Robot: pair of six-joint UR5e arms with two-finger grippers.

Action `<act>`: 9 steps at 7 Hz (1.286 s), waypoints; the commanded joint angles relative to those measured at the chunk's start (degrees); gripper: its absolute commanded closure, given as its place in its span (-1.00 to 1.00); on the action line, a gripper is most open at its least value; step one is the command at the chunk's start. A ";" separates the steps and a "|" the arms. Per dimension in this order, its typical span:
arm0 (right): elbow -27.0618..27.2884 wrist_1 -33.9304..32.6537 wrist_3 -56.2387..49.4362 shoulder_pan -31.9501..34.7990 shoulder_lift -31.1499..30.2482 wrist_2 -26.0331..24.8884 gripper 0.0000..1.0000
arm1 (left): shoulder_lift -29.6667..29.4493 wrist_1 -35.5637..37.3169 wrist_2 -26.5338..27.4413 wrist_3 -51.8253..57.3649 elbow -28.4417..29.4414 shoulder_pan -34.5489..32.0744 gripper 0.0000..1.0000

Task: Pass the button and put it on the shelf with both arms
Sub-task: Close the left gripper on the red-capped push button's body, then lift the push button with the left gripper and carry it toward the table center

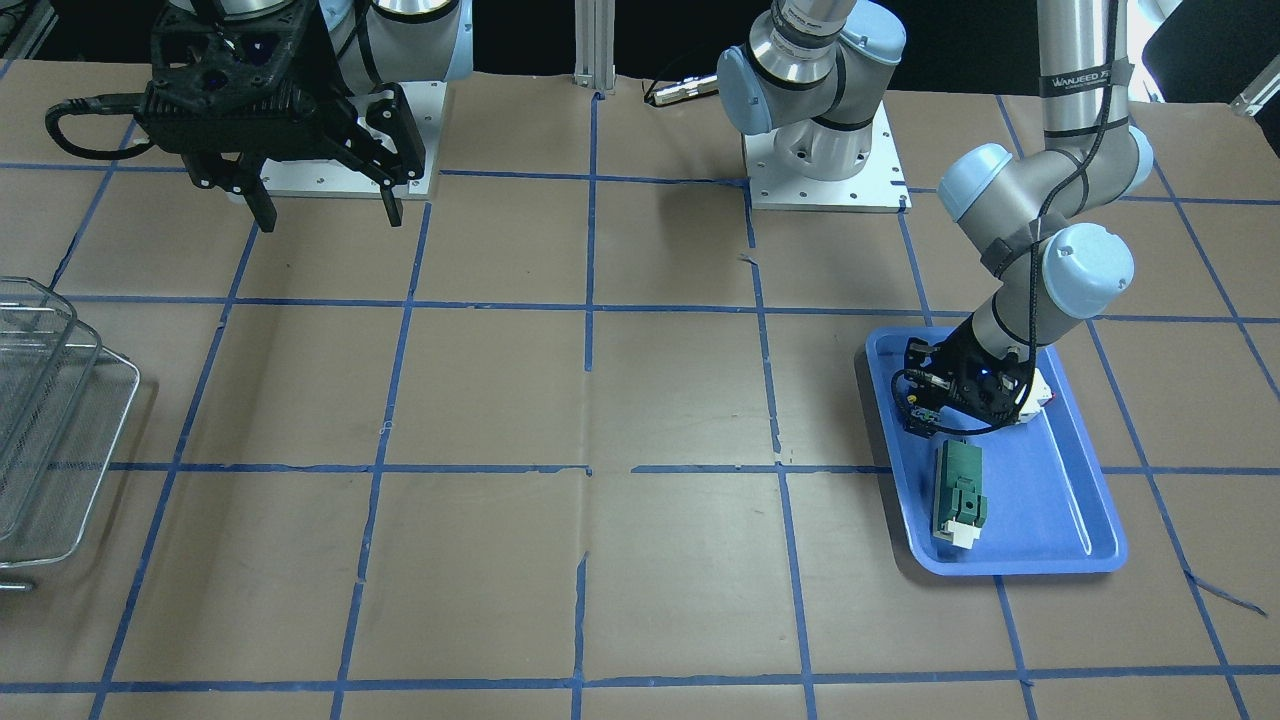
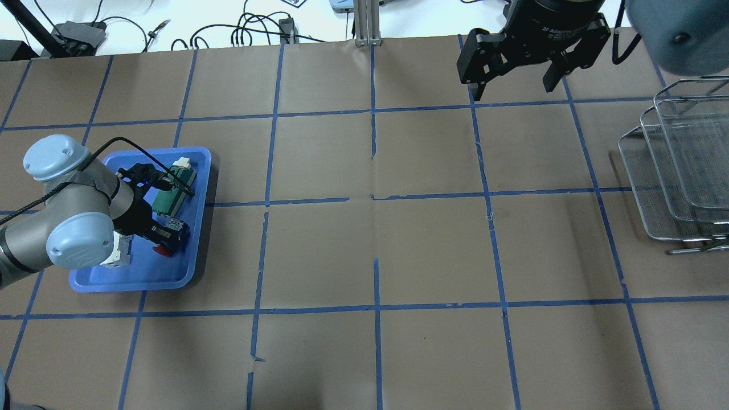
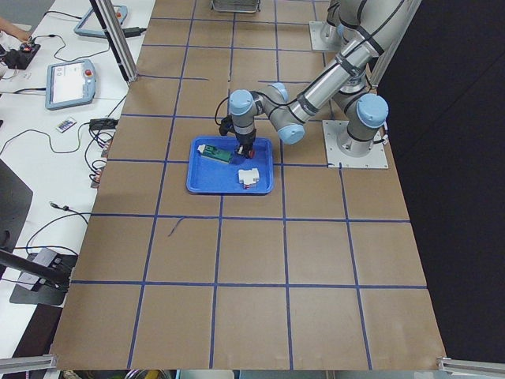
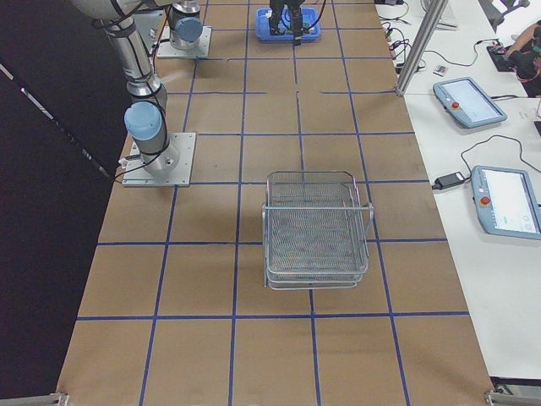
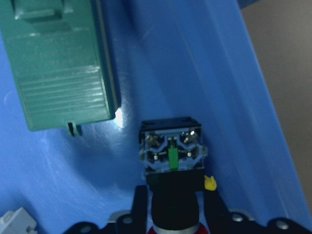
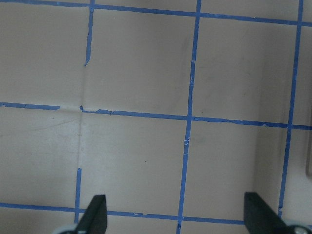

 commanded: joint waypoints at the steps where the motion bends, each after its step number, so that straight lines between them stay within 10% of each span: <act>1: -0.04 -0.08 -1.49 -0.07 0.01 0.11 -1.00 | 2.29 -0.73 -1.11 -0.22 1.10 -0.35 1.00; 4: -0.30 -0.34 -4.90 -1.47 0.09 -0.15 -1.00 | 11.07 -16.91 -10.23 -0.05 9.32 -6.20 1.00; 9: -0.39 6.76 -30.90 -23.93 -0.70 5.81 -1.00 | 13.91 -29.22 -9.92 6.42 23.17 -41.78 1.00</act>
